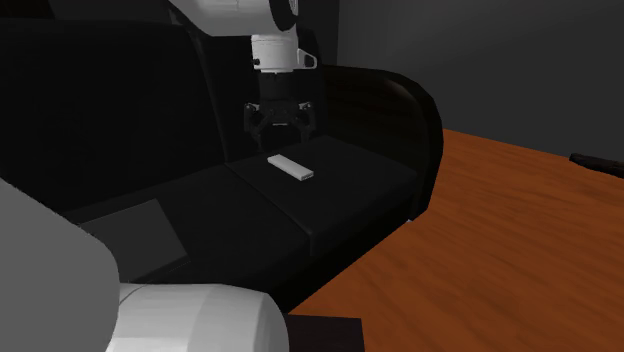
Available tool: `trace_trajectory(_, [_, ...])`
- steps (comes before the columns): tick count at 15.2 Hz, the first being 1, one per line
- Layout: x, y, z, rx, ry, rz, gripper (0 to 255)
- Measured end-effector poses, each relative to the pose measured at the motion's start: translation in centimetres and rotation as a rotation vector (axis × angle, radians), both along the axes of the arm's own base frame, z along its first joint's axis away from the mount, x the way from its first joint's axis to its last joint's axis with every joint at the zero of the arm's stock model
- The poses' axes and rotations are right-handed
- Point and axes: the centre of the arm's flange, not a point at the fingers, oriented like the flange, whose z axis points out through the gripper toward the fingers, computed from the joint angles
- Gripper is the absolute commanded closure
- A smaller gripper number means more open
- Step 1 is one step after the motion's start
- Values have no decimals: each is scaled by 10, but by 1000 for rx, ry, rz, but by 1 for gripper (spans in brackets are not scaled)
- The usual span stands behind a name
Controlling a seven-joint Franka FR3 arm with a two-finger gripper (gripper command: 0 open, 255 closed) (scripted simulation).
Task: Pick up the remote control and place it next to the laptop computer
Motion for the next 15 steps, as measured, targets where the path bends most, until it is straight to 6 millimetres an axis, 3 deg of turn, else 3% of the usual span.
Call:
trace_trajectory(4, [42,-8,-27,9,-7,78,0])
trace_trajectory(15, [172,-1,-89,34,-26,293,0])
